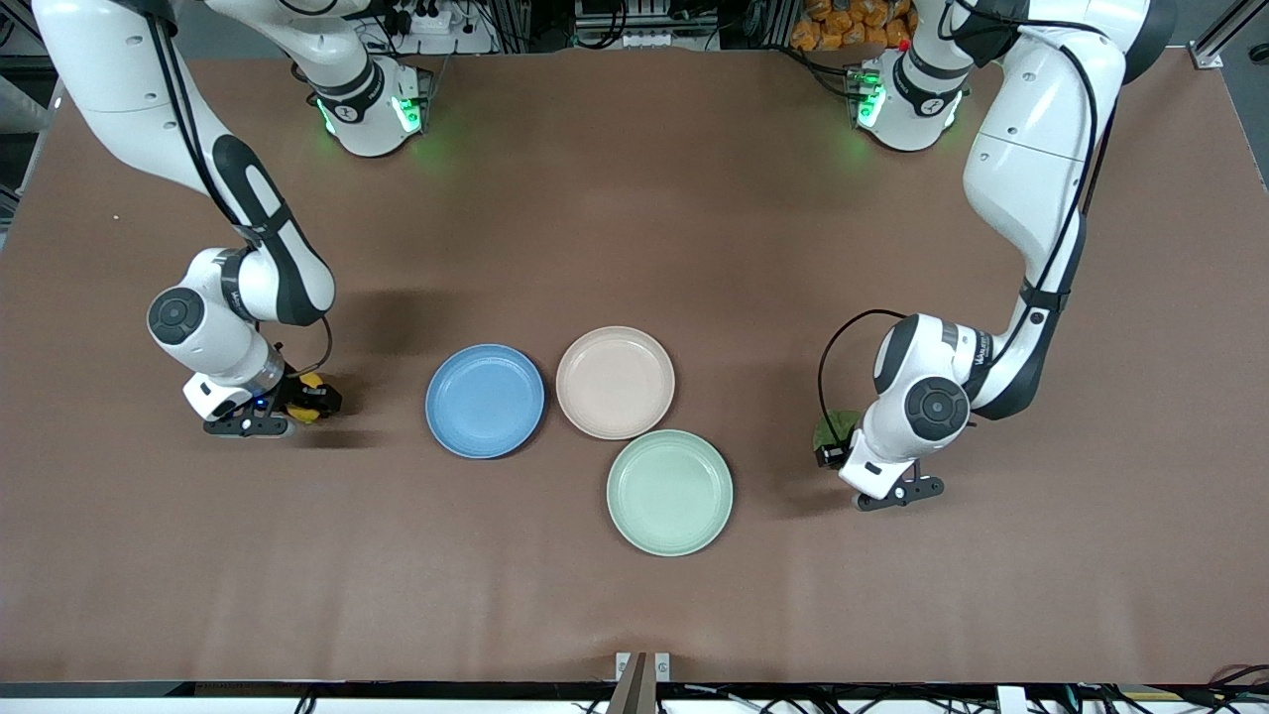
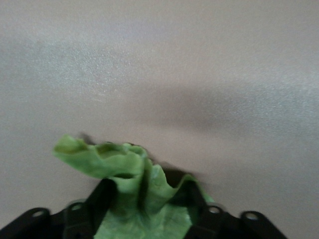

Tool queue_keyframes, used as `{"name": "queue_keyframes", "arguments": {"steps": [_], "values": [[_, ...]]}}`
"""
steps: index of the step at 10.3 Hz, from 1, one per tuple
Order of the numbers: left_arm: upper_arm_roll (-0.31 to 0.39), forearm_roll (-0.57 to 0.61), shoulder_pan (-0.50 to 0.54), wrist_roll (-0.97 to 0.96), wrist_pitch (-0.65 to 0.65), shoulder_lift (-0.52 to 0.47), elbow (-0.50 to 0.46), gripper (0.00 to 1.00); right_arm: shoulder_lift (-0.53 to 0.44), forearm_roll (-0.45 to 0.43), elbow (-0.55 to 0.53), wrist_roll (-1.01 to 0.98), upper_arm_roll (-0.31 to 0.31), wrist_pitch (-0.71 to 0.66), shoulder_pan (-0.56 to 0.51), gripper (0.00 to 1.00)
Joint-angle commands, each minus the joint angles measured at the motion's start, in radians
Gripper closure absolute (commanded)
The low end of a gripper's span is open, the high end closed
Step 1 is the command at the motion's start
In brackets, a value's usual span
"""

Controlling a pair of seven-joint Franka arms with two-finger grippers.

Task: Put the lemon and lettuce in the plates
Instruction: 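Close the right gripper on the lemon while the left gripper grasps the lettuce, then carry the lemon over the blue plate while the left gripper carries lettuce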

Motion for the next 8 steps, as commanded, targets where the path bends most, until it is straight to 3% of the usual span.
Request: {"name": "queue_keyframes", "arguments": {"steps": [1,3,7,8], "values": [[0.003,0.026,0.0,-0.026,0.012,0.004,-0.008,1.0,-0.018,0.008,-0.003,0.004,0.025,-0.043,-0.01,0.73],[0.003,0.026,0.004,-0.028,0.012,-0.007,-0.005,1.0,-0.029,0.008,0.061,0.006,0.026,-0.174,-0.013,0.73],[-0.002,0.024,-0.003,-0.046,0.001,-0.074,-0.002,1.0,-0.034,0.016,0.129,0.012,0.029,-0.275,-0.011,0.74],[-0.003,0.017,-0.007,-0.054,-0.011,-0.105,-0.002,1.0,-0.034,0.074,0.167,0.01,0.032,-0.339,-0.007,0.74]]}}
